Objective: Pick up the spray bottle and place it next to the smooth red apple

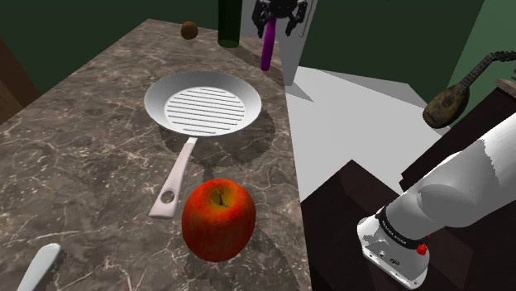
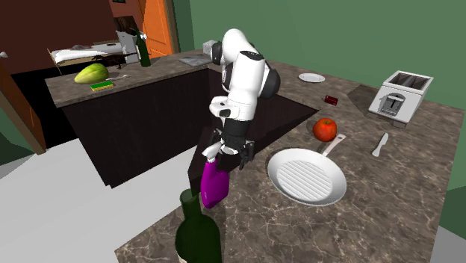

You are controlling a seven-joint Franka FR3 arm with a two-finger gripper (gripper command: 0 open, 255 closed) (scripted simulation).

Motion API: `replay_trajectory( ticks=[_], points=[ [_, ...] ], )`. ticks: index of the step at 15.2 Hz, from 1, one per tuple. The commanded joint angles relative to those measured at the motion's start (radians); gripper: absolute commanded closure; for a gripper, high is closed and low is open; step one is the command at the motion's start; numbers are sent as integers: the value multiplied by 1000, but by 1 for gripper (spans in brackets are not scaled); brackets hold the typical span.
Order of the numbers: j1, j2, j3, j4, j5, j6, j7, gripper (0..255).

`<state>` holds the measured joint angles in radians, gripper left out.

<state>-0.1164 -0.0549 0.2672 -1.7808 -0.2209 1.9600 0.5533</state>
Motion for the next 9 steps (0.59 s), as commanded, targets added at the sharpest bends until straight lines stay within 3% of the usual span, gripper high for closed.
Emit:
replay_trajectory(
  ticks=[1,5,9],
  points=[
    [-1,8,-1,-12,-6,21,5,0],
    [-6,27,-5,-49,-15,76,11,0],
    [-6,27,-5,-49,-15,76,11,0]
  ],
)
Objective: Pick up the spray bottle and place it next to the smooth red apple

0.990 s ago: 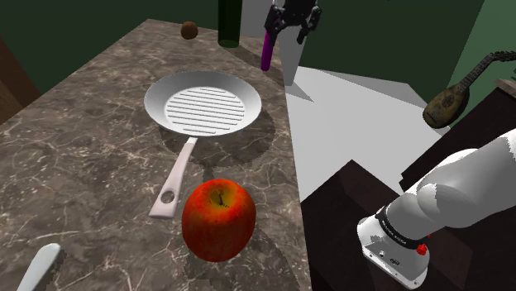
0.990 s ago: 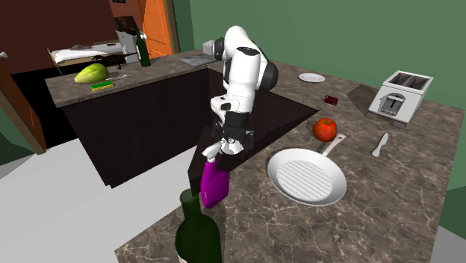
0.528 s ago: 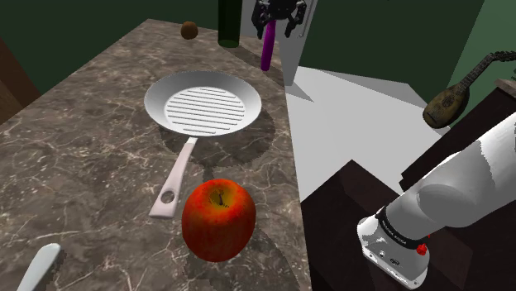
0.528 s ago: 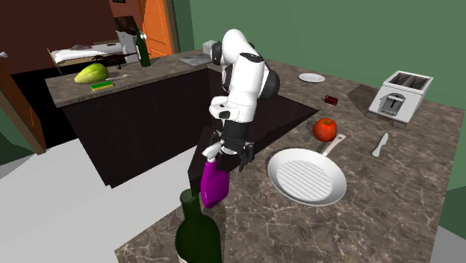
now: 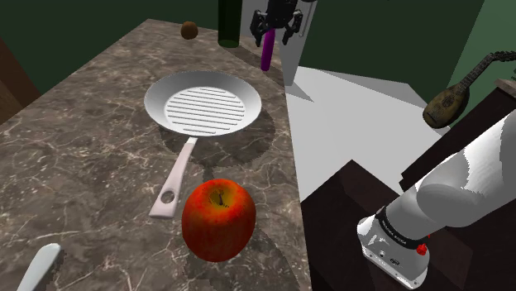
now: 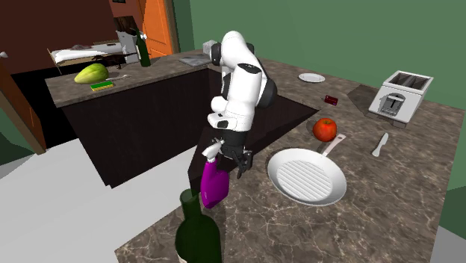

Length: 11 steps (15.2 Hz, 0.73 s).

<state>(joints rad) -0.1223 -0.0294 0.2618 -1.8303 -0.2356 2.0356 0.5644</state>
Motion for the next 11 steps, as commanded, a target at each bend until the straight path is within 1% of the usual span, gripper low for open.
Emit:
replay_trajectory(
  ticks=[1,4,5,11],
  points=[
    [0,1,0,0,0,1,0,0],
    [0,1,0,0,0,1,0,0],
    [0,1,0,0,0,1,0,255],
    [0,2,0,1,0,1,0,255]
  ],
)
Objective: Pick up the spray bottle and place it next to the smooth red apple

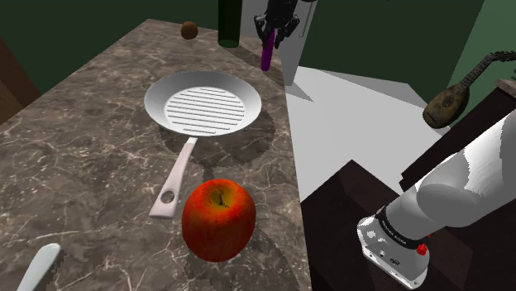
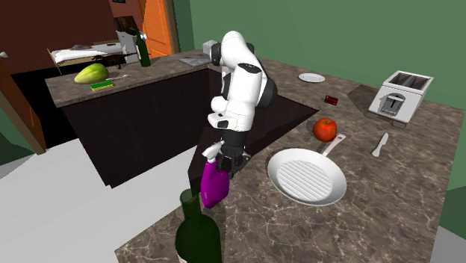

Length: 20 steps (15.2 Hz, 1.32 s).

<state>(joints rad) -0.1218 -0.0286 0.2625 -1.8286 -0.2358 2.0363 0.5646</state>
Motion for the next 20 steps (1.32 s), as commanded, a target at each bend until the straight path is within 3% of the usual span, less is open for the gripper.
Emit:
replay_trajectory(
  ticks=[1,20],
  points=[
    [-1,1,-1,-1,0,0,0,255],
    [5,29,6,260,9,-230,-43,255]
  ],
)
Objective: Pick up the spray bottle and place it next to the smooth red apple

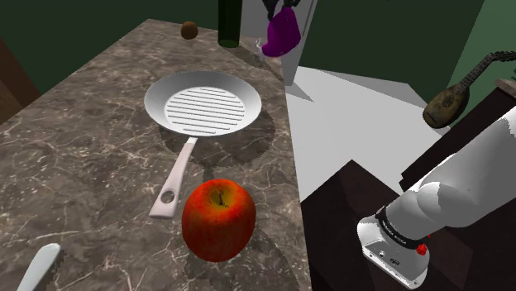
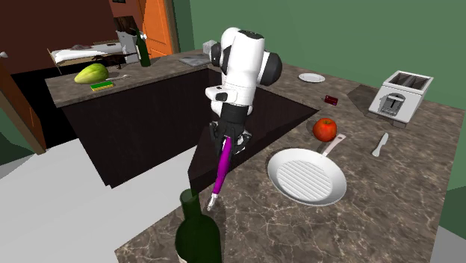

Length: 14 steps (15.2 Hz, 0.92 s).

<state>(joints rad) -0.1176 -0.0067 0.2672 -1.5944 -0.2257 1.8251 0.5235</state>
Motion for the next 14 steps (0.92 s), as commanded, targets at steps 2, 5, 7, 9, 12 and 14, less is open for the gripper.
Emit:
replay_trajectory(
  ticks=[2,5,7,9,12,14],
  points=[
    [3,15,3,63,-3,-48,-6,255],
    [5,31,5,122,-6,-93,-11,255],
    [7,43,7,165,-9,-124,-15,255],
    [10,56,9,209,-13,-155,-19,255],
    [15,80,12,282,-21,-205,-24,255],
    [19,98,15,334,-27,-240,-27,255]
  ],
)
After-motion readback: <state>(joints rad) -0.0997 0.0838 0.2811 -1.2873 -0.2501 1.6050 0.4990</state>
